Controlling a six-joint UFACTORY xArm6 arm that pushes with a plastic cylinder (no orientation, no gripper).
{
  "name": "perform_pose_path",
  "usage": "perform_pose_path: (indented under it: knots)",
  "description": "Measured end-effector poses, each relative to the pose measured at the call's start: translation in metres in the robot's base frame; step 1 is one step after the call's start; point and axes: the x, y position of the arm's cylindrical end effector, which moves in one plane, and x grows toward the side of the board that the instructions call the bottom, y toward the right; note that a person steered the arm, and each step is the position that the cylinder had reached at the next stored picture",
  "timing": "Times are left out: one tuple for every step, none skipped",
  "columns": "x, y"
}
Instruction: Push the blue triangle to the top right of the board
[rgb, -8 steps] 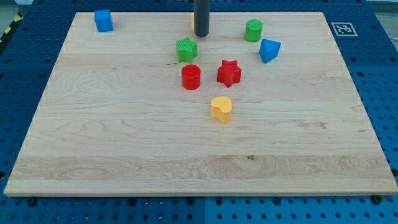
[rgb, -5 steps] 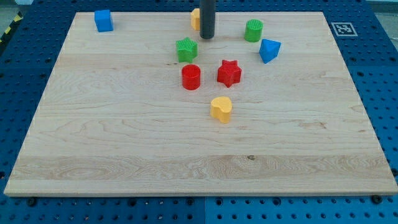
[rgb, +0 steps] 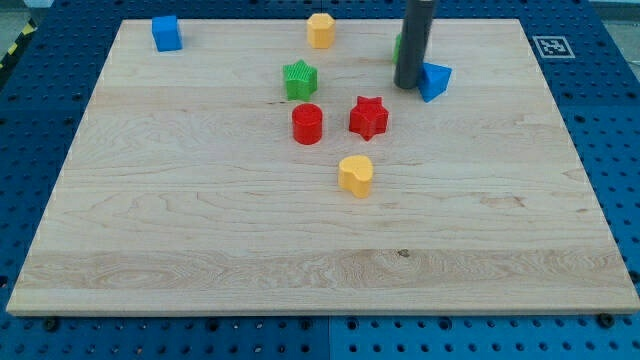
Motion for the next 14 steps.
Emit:
perform_pose_path:
  knots:
    - [0.017,0.019]
    - [0.019,0.035]
    - [0.019,0.056]
    - [0.020,0.079]
    - [0.020,0.093]
    - [0.019,0.095]
    - [0.019,0.095]
    - [0.016,0.095]
    - [0.003,0.095]
    - [-0.005,0.095]
    - [-0.007,0.095]
    - [-0.007,0.095]
    - [-0.007,0.088]
    - [-0.009,0.085]
